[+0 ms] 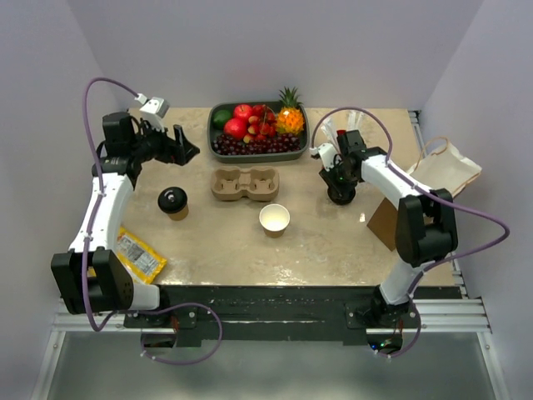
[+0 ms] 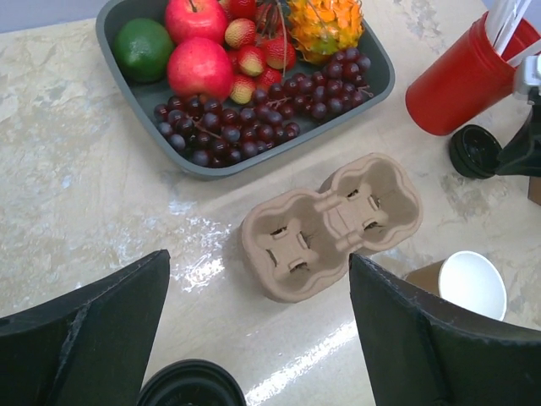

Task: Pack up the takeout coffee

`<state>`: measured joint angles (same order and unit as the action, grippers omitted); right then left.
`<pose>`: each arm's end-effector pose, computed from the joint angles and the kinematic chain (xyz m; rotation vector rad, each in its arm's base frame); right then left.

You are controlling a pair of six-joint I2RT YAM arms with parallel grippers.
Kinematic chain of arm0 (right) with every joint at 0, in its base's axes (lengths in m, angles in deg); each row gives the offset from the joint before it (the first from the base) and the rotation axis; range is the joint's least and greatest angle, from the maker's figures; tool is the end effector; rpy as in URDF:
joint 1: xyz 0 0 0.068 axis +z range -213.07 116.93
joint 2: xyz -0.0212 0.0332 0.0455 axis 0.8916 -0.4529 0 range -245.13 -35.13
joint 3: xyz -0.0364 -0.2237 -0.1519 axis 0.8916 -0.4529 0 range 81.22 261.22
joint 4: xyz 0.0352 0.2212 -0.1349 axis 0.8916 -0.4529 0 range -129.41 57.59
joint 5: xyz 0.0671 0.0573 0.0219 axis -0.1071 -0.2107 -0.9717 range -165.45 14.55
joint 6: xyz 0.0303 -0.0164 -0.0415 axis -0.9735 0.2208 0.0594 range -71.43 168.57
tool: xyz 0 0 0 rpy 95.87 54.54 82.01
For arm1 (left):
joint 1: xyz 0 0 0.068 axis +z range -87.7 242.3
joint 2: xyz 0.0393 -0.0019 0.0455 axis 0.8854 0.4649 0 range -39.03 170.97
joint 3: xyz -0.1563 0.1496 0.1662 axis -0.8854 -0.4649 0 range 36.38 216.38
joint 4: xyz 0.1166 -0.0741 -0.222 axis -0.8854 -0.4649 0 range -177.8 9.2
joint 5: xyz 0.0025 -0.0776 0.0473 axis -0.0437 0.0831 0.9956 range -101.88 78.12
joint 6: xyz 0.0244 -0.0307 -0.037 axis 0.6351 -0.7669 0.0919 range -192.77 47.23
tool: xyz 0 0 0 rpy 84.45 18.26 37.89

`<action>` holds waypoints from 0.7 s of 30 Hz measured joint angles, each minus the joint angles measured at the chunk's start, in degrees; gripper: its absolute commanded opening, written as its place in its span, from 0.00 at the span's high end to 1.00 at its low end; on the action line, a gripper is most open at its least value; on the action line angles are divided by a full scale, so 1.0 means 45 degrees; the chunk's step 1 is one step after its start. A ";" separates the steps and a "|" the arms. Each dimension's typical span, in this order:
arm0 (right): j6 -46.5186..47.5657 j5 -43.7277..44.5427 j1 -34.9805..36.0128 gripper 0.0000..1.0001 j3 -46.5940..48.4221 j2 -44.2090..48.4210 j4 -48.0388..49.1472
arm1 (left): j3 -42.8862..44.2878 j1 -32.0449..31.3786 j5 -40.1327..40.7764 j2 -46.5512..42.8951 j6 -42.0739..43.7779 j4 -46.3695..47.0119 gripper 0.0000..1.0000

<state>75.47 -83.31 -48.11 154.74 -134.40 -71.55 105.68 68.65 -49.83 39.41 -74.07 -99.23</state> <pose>0.3424 0.0965 0.2227 -0.9992 2.4971 0.1214 0.3095 0.0124 0.3453 0.2760 1.9772 -0.6192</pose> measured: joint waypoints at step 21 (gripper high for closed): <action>0.0141 0.0189 -0.0063 0.80 0.0112 -0.1365 0.0233 | 0.0005 -0.1025 0.0301 -0.0053 0.0097 0.0005 0.09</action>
<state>76.10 -82.46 -48.39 155.24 -140.54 -70.50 105.70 64.04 -48.48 39.17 -73.64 -99.21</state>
